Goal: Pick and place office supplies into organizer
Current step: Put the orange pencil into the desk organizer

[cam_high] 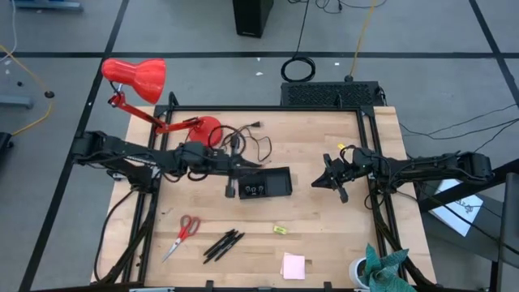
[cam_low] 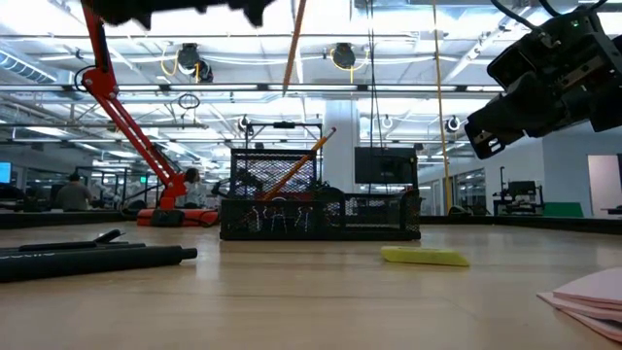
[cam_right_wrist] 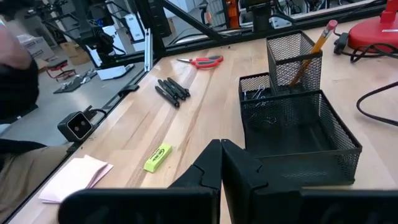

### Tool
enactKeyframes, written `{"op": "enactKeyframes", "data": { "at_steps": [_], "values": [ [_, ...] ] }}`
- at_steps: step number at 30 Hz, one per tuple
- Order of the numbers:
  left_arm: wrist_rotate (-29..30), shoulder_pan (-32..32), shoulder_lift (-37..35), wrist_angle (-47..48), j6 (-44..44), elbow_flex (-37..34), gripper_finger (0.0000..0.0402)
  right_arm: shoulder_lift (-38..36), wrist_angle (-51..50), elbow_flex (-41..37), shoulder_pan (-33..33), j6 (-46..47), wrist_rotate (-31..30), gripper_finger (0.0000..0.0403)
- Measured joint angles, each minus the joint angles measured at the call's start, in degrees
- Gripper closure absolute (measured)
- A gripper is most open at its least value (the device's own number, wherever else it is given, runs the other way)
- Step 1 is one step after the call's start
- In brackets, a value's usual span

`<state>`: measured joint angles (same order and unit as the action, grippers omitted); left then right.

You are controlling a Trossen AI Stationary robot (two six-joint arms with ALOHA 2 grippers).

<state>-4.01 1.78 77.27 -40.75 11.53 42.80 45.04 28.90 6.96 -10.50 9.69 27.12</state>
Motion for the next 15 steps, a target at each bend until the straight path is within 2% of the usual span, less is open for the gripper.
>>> {"op": "enactKeyframes", "data": {
  "at_steps": [3,6,10,15],
  "values": [
    [0.13,-2.07,0.01,-0.58,-5.41,-3.24,0.0396,0.0,0.11,0.0,0.15,0.66,-0.12,0.0403],
    [0.23,-3.9,-0.14,1.89,-9.0,-3.13,0.0396,0.0,0.3,0.0,0.13,1.36,-0.23,0.0403],
    [1.34,-5.6,-0.02,6.06,-9.79,-2.9,0.0388,0.0,0.42,0.0,0.13,1.39,-0.33,0.0403],
    [1.65,-6.49,-0.07,7.29,-9.68,-2.84,0.0397,0.0,1.6,0.0,0.11,1.05,-2.76,0.0403]
  ]
}}
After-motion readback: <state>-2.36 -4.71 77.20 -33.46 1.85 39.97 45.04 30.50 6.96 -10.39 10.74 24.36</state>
